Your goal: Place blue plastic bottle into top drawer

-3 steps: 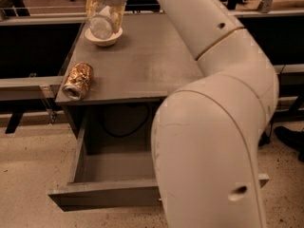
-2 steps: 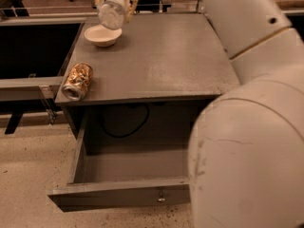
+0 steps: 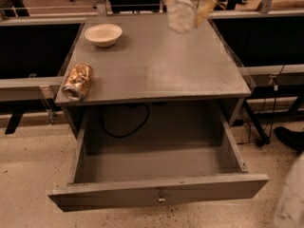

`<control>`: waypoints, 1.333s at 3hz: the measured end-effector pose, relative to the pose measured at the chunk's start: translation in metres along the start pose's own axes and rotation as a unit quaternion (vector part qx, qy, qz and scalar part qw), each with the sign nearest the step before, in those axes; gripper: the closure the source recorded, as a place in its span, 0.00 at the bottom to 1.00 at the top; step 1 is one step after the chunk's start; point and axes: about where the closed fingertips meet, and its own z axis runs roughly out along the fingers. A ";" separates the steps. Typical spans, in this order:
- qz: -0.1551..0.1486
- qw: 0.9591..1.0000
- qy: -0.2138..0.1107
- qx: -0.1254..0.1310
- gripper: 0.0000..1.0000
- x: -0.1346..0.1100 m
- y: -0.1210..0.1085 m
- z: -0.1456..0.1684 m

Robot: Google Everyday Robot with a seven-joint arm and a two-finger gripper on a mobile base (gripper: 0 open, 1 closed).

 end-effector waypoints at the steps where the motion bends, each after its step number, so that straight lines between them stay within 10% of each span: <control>1: 0.051 0.998 -0.034 -0.027 1.00 -0.021 0.104 -0.030; 2: 0.051 0.998 -0.027 -0.022 1.00 -0.017 0.102 -0.027; 3: -0.008 0.996 -0.078 0.050 1.00 -0.043 0.101 -0.013; 4: -0.057 0.975 -0.125 0.174 1.00 -0.083 0.105 -0.010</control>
Offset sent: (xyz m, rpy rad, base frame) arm -0.0296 -0.0739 -0.0401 -0.0177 0.1156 -0.0261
